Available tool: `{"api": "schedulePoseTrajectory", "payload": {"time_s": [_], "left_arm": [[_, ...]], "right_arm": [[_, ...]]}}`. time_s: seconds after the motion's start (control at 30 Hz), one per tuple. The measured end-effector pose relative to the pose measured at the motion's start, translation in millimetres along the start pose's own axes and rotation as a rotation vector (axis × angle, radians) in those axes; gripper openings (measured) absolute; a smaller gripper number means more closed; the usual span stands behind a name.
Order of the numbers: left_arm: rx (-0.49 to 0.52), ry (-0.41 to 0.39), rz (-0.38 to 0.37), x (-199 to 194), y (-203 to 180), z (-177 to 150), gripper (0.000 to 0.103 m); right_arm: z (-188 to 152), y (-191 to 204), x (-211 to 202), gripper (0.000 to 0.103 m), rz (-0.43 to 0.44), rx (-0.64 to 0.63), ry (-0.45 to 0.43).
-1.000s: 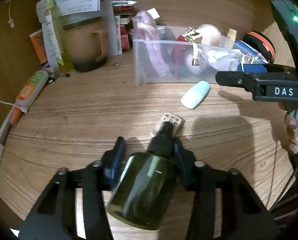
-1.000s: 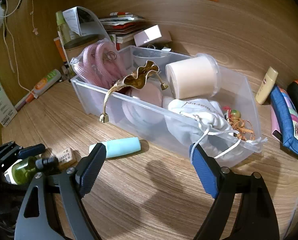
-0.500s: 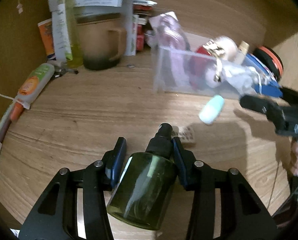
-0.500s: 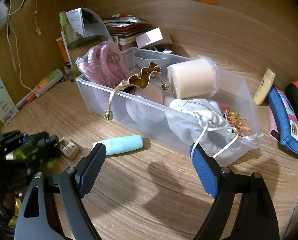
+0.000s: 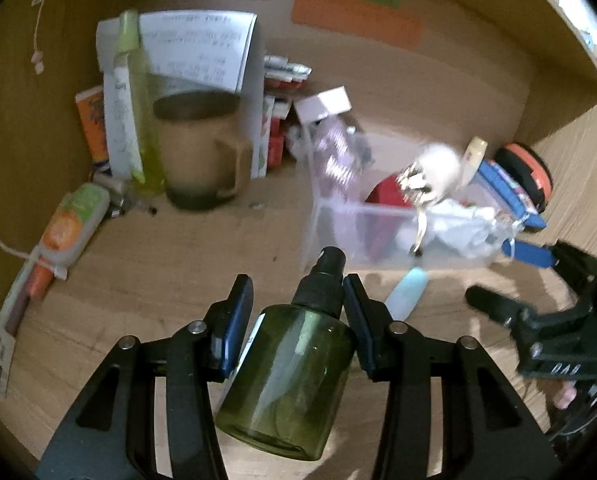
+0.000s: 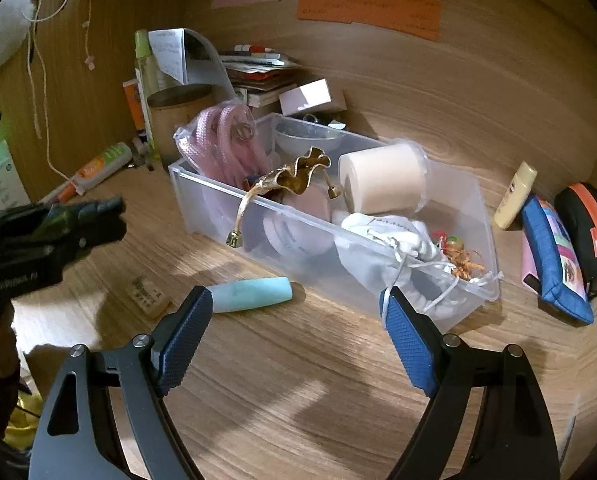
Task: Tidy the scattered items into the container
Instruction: 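Grasp the teal tube with right tool while left tool holds the green bottle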
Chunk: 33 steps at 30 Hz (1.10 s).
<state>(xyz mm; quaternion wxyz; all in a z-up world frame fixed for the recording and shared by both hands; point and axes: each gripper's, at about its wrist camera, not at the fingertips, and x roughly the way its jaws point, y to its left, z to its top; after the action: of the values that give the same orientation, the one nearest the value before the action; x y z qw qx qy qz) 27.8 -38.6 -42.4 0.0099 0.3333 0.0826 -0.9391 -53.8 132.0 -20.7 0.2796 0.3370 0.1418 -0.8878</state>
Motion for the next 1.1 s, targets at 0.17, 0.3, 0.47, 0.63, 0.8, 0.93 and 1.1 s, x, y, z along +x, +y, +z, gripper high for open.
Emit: {"api": "schedulePoseTrajectory", "payload": {"time_s": [0.17, 0.3, 0.47, 0.63, 0.8, 0.93, 1.1], "left_arm": [[-0.017, -0.024, -0.023, -4, 6, 12, 0.046], [-0.024, -0.028, -0.032, -2, 9, 13, 0.046], [-0.021, -0.008, -0.048, 3, 5, 8, 0.046], [-0.018, 0.001, -0.053, 4, 2, 4, 0.046], [-0.028, 0.0, -0.053, 1, 7, 3, 0.046], [-0.034, -0.004, -0.043, -5, 13, 1, 0.046], [-0.042, -0.015, -0.036, -10, 21, 1, 0.046]], "right_arm": [[5, 4, -12, 0.084, 0.018, -0.009, -0.02], [10, -1, -29, 0.084, 0.018, 0.002, -0.069], [2, -5, -34, 0.084, 0.037, 0.003, -0.046], [-9, -4, -25, 0.084, 0.083, 0.014, 0.01], [-10, 12, 1, 0.084, 0.121, -0.02, 0.074], [-4, 22, 35, 0.084, 0.123, -0.056, 0.141], [3, 25, 67, 0.084, 0.147, -0.058, 0.213]]}}
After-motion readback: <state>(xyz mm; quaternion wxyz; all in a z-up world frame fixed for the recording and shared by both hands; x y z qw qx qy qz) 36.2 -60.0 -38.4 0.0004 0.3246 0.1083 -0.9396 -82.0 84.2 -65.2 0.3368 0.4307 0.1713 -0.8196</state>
